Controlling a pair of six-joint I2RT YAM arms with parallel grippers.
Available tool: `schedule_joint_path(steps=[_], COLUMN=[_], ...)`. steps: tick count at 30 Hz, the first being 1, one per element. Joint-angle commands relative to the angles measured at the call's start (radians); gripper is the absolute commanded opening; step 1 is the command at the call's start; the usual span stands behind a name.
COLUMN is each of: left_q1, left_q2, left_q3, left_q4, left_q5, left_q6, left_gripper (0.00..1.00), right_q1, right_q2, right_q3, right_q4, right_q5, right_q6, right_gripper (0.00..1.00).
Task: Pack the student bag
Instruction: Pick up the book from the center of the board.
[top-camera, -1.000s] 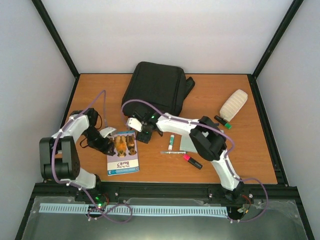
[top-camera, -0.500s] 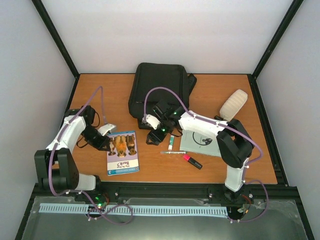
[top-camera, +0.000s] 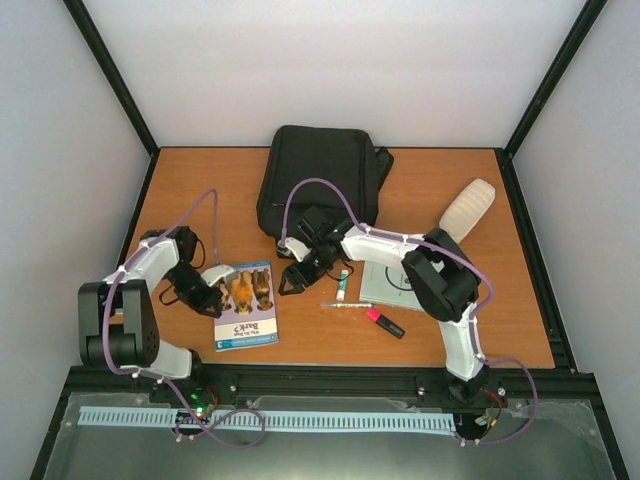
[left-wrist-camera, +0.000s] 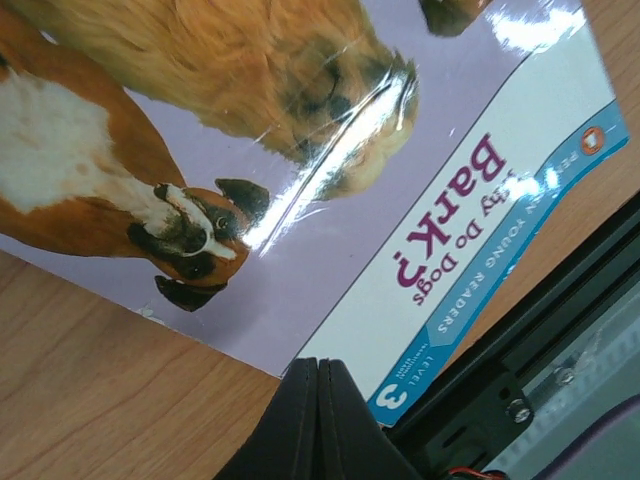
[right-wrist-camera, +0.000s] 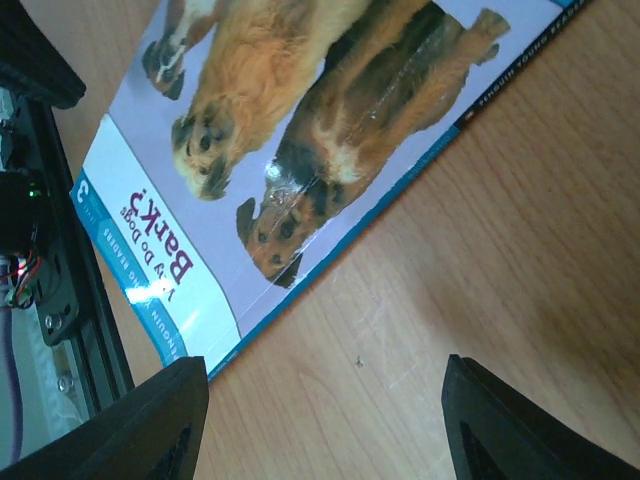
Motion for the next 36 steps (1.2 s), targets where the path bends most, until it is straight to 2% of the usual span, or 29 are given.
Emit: schedule_joint_path(steps=[1,11,19,21,24,29,32,36], left_q1=[-0.002,-0.003,-0.002,-0.001,-0.001,-0.001,-0.001,-0.001], left_q2=[0.007,0.003,0.028,0.034,0.03,0.043,0.029,0.03], left_q3=[-0.041,-0.141,-0.172,-0.172,-0.174,-0.168,-0.175,-0.175], left_q4=[0.068,0.217,0.262,0.271,0.287,0.293,0.3,0.304], left_q5=[-0.042,-0.12,-0.1,-0.091,-0.083,-0.085,-0.091,-0.092], left_q6=[0.067,0.091,0.035,0.02,0.001,-0.026,-0.039,-0.041], left_gripper=[0.01,0.01,0.01,0.01,0.01,0.01,0.01,0.01], right_q1=[0.02,0.09,0.09,0.089,0.079,0.079,0.08,0.084], right_q2=[0.046,0.194,0.271,0.262,0.216,0.257,0.264,0.246], right_q3=[0.013,0.104,0.153,0.143,0.063,0.123,0.122,0.152], right_q4=[0.041,0.058,0.11,0.165,0.38,0.483,0.603,0.52], right_q5=[-0.052,-0.092,-0.19,-0.241,-0.369,-0.468,-0.509,-0.507], right_q6=[0.103,0.155,0.216,0.234,0.323,0.432,0.545,0.473], right_gripper=[0.66,0.71,0.72,0.73,0.74,0.74,0.72,0.64])
